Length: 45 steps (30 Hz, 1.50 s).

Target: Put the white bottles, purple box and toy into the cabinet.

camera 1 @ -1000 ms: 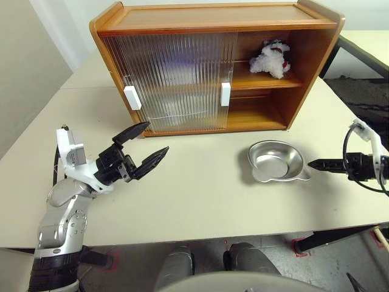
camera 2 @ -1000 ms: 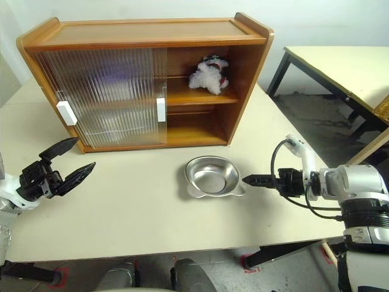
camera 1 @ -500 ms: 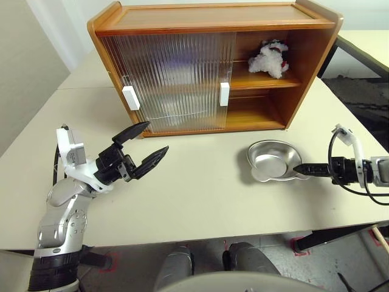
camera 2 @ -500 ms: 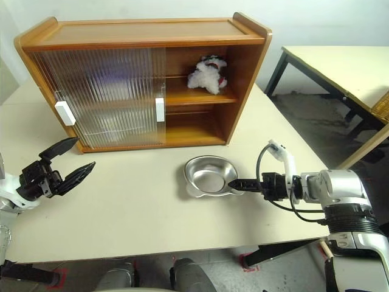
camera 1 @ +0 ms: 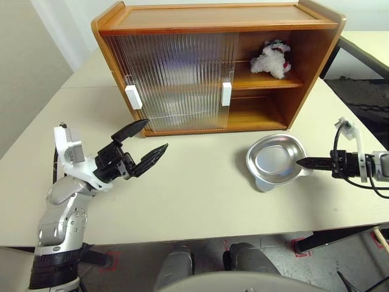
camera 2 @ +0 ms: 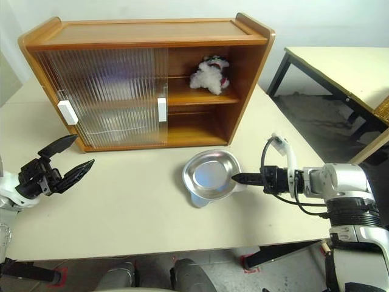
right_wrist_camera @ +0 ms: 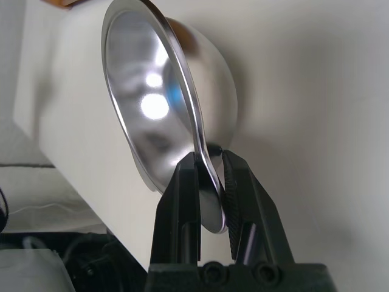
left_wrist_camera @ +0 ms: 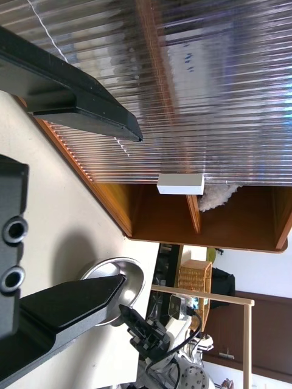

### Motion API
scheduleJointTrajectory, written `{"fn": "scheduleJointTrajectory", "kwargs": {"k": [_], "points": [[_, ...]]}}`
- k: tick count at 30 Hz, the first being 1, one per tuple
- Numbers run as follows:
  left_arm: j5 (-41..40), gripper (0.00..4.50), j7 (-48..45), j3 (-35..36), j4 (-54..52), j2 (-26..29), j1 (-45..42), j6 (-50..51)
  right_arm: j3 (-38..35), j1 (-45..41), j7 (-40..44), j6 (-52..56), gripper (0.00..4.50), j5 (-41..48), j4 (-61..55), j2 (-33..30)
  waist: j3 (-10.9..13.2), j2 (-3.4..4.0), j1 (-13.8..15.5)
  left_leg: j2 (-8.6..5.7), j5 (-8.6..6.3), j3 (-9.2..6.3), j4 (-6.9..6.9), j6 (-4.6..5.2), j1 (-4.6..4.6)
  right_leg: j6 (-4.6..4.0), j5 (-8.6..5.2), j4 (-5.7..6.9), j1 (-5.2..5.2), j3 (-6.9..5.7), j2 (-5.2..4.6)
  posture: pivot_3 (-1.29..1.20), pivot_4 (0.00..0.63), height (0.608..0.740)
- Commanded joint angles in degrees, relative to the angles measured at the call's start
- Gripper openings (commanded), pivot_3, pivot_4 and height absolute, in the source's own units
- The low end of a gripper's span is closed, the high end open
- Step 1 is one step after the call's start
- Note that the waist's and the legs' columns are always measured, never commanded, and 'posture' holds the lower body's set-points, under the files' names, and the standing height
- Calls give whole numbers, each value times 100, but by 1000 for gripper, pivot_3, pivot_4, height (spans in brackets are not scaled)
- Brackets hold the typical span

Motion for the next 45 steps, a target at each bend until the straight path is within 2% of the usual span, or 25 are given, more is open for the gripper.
{"fn": "scheduleJointTrajectory", "kwargs": {"k": [1,14,29,45], "points": [[10,4500,-51,22,89,69,-12,37,-7,-147,64,-39,339,28,72,-44,0,0,-2,1,0,0,0,0,0,0,0,0,0,1,0,-115,23,740],[9,4500,-196,-30,41,112,20,90,-581,-704,-539,779,339,555,60,696,-2,4,-28,5,0,-1,-1,0,2,2,3,2,-1,-2,7,-111,20,740],[78,4500,-230,-14,53,218,39,83,-1349,-1214,-2342,144,339,345,622,1813,-9,14,-32,14,-1,-24,-2,2,4,22,26,7,-8,-2,6,-108,11,740],[72,4500,-212,-12,-33,220,116,84,-2131,-1436,-3705,15,339,432,578,2620,-15,22,-42,17,-4,-37,-5,7,3,20,29,12,-11,-13,7,-100,14,740]]}}
